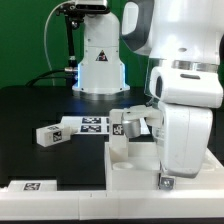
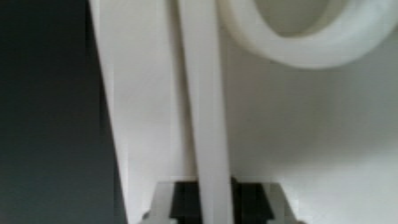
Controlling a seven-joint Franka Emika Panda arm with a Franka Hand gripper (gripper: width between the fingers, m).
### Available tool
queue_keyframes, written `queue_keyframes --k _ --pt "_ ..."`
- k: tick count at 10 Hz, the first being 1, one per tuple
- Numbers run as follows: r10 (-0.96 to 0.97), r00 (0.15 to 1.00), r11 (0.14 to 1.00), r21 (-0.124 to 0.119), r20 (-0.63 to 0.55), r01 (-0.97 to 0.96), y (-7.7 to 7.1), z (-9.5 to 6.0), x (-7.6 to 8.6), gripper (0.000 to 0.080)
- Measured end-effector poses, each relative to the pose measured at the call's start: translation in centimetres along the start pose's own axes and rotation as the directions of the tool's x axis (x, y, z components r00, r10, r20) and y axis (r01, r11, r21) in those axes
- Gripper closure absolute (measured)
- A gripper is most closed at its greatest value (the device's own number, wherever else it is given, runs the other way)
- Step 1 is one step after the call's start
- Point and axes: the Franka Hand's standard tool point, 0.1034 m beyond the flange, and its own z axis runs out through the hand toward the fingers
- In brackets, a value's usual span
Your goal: Assemble square table
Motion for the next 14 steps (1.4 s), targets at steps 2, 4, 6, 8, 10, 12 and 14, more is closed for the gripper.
queue_keyframes --k 2,4,6,8,10,12,14 --pt "0.005 1.0 1.0 0.001 0.001 -0.005 0.0 0.0 -0.2 0.075" --pt "0.032 0.999 0.999 -0.003 0.001 -0.032 0.2 -0.3 -0.2 0.0535" --pt "0.066 0.998 0.997 -0.035 -0.007 -0.067 1.3 -3.7 -0.3 0.0227" --pt "0.185 0.983 0.982 -0.047 0.002 -0.184 2.4 -6.3 -3.3 0.0166" --pt "0.297 0.955 0.954 -0.048 0.007 -0.296 2.3 -6.2 -4.2 0.0155" --pt "0.297 0.955 0.954 -0.047 0.007 -0.296 2.3 -6.1 -4.2 0.0151" --pt "0.309 0.951 0.95 -0.051 0.005 -0.309 2.3 -6.1 -4.5 0.0151"
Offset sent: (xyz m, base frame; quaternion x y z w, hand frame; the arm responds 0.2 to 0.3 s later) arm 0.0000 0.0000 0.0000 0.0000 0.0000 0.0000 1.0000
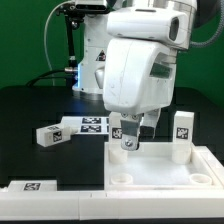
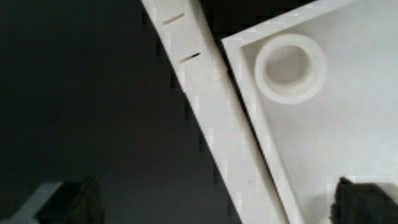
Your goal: Assemble square table
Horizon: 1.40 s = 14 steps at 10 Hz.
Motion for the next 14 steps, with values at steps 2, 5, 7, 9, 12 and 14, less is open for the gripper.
queue_keyframes --k 2,5,7,9,12,14 --pt "-0.005 1.0 1.0 -0.008 0.011 0.005 0.6 0.5 -4.2 0.0151" --pt "0.096 0.994 0.994 0.044 0.055 -0.099 0.7 2.3 -8.7 0.0151" --pt "0.096 0.994 0.994 0.044 0.055 -0.099 0.7 2.4 -8.7 0.0151" --pt "0.075 0.992 0.99 0.108 0.103 -0.086 0.1 3.6 -10.5 0.0151" --pt "0.07 0.99 0.987 0.133 0.122 -0.087 -0.9 5.3 -11.1 0.0151" --pt "0.067 0.99 0.986 0.14 0.127 -0.085 -1.1 6.0 -11.5 0.0151"
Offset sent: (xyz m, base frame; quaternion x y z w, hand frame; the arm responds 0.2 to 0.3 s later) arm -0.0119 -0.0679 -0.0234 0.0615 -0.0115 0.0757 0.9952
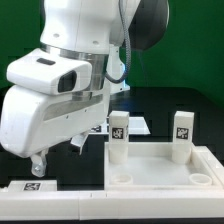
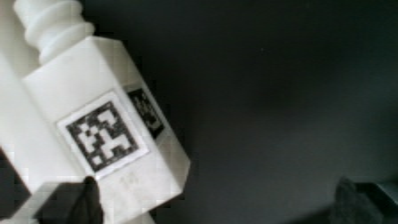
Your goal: Assemble square table
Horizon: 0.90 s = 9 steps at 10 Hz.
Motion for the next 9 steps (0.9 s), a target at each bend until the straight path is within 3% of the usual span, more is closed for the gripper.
queue_keyframes --k 2,6,9 --pt "0.025 1.0 1.0 0.015 0.012 -0.026 0.2 0.7 -0.2 0.0151" --pt "0.024 1.0 1.0 0.014 0.012 -0.025 0.2 0.7 -0.3 0.0151" --pt "0.015 1.0 0.999 0.028 0.024 -0.016 0.4 1.9 -2.0 0.0151"
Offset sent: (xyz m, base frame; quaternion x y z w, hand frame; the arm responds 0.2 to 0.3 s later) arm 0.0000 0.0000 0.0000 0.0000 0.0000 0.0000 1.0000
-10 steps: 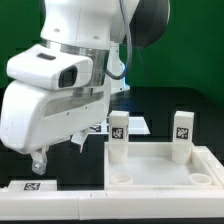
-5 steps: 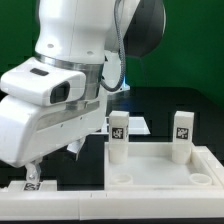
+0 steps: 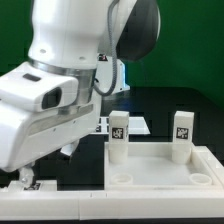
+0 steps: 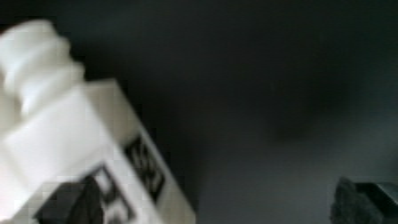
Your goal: Assemble square table
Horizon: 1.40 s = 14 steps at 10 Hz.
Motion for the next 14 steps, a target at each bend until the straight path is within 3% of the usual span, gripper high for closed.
queue_keyframes --k 3,5,7,11,12,13,14 --pt "-0.01 1.0 1.0 0.0 0.0 0.01 0.5 0.2 -1.0 0.0151" --pt "0.024 1.0 0.999 -0.021 -0.014 -0.024 0.3 0.3 -1.0 0.0151" --pt "0.079 0.996 0.996 -0.034 -0.033 -0.08 -1.0 0.3 -0.8 0.0151" --pt "0.167 0.985 0.986 -0.013 -0.033 -0.167 -3.5 -0.3 0.1 0.0151" --pt "0.174 0.984 0.984 -0.022 -0.035 -0.175 -3.3 -0.8 0.1 0.0151" --pt "0.168 0.984 0.984 -0.049 -0.055 -0.171 -2.4 -1.2 0.2 0.0151" --pt "0.169 0.984 0.984 -0.046 -0.053 -0.171 -2.6 -1.1 0.2 0.0151"
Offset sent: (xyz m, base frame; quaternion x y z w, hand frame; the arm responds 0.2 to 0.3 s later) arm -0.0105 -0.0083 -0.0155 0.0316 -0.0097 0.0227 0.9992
